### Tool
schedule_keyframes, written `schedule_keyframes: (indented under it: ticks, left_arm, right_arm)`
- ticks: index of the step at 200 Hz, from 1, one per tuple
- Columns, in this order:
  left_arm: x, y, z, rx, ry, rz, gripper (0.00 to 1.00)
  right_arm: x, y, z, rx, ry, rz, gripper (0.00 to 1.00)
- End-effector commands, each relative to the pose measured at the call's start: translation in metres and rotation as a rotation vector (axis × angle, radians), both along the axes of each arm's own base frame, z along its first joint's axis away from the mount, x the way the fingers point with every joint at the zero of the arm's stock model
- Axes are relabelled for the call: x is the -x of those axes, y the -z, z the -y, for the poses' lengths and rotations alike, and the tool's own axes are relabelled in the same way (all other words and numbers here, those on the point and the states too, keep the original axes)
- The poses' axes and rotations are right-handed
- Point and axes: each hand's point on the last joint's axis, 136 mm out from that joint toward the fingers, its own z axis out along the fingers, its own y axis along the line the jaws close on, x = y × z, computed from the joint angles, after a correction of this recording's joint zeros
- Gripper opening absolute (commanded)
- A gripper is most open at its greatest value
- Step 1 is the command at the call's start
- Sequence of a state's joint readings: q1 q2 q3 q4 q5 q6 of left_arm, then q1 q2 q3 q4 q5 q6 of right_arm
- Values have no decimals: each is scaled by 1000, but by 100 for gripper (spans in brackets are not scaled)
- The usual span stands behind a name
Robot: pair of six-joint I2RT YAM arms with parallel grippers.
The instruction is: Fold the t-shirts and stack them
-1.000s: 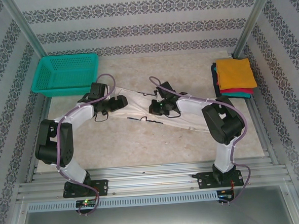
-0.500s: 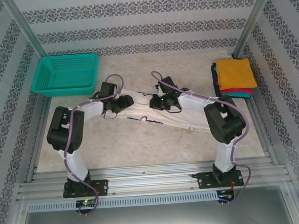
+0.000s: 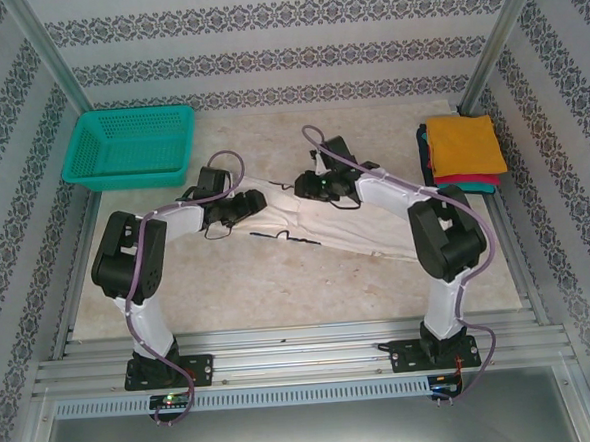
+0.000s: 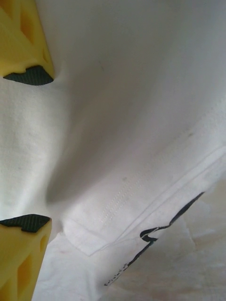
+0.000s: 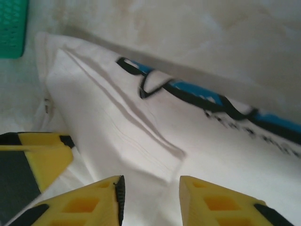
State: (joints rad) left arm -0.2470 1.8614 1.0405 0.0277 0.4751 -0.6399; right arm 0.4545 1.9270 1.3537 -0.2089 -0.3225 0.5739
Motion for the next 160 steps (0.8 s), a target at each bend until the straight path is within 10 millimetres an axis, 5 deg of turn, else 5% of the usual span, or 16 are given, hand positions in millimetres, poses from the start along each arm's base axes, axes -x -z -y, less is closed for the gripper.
schedule_keyframes:
  ticks: [1,26,58,90,108,130,145,160]
  left_arm:
    - [5,17,-15,-57,-32,-28,79]
    - [-14,30,-22,-72,-50,-44,81]
    - [-50,51,-28,-81,-52,-85,82]
    - [-89,60,-18,-112,12,-95,85]
    - [-109,56,-13,-132,41,-75,99]
    - [-130,38,-5,-153,69,-15,100]
    - [-141,20,5,-150,86,28,100]
    - [-149,3,13,-143,102,51,100]
  right_arm:
    - [0,10,-30,-27,-89,-26,31]
    - [-8,14,-28,16,-63,-27,28]
    - [-11,3,30,142,48,61,35]
    - [5,-5,104,300,136,158,73]
    - [14,-3,143,310,218,127,86]
    - [25,4,175,324,289,100,98]
    - [35,8,176,317,261,81,98]
    - [43,13,157,229,186,60,98]
